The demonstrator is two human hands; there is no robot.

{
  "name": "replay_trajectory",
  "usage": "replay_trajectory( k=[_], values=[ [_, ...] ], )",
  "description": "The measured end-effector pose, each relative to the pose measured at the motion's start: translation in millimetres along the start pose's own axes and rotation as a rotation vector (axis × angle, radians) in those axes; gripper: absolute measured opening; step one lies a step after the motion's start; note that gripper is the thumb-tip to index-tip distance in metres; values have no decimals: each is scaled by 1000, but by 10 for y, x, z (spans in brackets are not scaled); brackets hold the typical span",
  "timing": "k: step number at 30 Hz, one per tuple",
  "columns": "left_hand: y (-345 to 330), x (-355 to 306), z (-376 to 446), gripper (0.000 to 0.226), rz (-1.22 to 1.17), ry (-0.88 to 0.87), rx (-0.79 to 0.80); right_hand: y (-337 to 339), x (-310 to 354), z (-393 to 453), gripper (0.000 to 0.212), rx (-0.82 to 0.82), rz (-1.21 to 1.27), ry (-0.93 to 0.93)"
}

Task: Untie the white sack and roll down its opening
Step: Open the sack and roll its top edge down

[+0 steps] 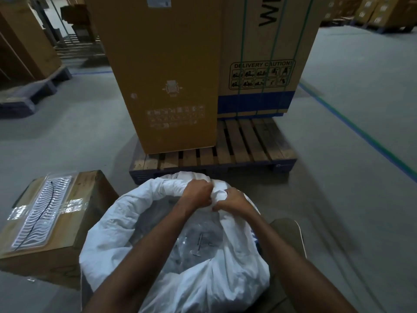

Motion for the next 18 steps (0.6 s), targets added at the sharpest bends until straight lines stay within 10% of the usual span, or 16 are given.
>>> replay_trajectory(
  k=[6, 11, 15, 18],
  values=[
    [-202, 83, 85, 41, -13, 106, 363, -168, -92, -470, 60, -287, -288, 16],
    [-54, -192, 40, 86, -146, -193, 103, -135, -358, -218, 40, 19, 161, -124],
    [38, -317, -133, 38, -176, -454, -141, -36, -226, -189, 15, 218, 366, -14],
    [55, -222, -77, 21, -198, -355, -119, -82, -190, -175, 45, 199, 429, 59]
  ],
)
Point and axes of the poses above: each hand's wrist, its own z-axis towards the middle knuckle, its own y-axis out of the back of the hand, x = y × z, the point moved 10 cm from there along z, towards the middle knuckle, and after that the axes turned 3 degrees about x, right-handed, at the moved point
